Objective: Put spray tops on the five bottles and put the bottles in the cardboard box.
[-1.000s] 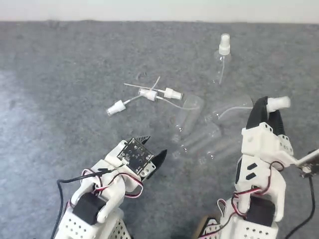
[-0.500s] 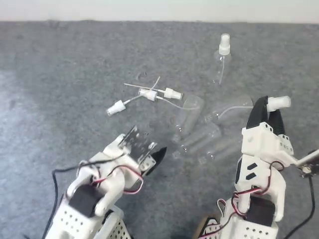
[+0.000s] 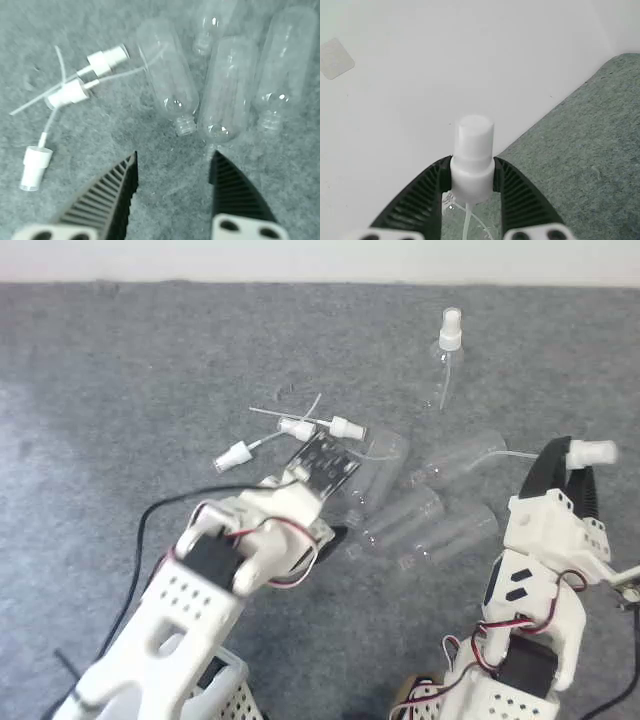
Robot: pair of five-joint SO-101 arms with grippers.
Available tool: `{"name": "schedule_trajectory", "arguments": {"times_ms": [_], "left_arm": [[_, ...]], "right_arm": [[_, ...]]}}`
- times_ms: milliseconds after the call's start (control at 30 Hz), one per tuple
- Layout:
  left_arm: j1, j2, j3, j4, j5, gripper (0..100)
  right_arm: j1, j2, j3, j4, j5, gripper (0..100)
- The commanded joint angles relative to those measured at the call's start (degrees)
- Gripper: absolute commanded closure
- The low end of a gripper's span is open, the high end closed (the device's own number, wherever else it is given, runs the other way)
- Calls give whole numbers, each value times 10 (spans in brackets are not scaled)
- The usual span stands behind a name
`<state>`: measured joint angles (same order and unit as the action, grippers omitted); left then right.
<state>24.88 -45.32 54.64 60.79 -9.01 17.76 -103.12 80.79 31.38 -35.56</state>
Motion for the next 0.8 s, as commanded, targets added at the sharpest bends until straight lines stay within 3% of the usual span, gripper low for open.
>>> {"name": "schedule_trajectory", "arguments": {"times_ms": [0, 167, 400, 767], "left_arm": [[24, 76, -60, -14, 31, 737], [76, 149, -93, -18, 33, 735], [81, 287, -113, -85, 33, 735], [109, 464, -214, -84, 55, 736]], "right_arm": [[9, -7, -4, -15, -4, 993], [26, -8, -4, -15, -4, 993], [37, -8, -6, -15, -4, 993], [37, -8, -8, -15, -5, 993]]}}
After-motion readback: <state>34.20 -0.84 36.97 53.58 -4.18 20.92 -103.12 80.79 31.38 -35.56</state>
